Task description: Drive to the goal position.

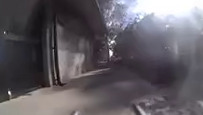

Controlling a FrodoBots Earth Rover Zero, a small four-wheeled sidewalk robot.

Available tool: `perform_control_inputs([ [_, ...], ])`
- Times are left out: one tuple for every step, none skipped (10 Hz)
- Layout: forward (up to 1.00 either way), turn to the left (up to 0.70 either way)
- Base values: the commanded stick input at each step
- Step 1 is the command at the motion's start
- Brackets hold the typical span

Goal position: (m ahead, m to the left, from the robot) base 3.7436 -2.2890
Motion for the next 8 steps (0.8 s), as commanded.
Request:
perform_control_inputs([
  [1.0, 0.0],
  [1.0, 0.0],
  [1.0, 0.0],
  [1.0, 0.0],
  [1.0, 0.0],
  [1.0, 0.0],
  [1.0, 0.0],
  [1.0, 0.0],
])
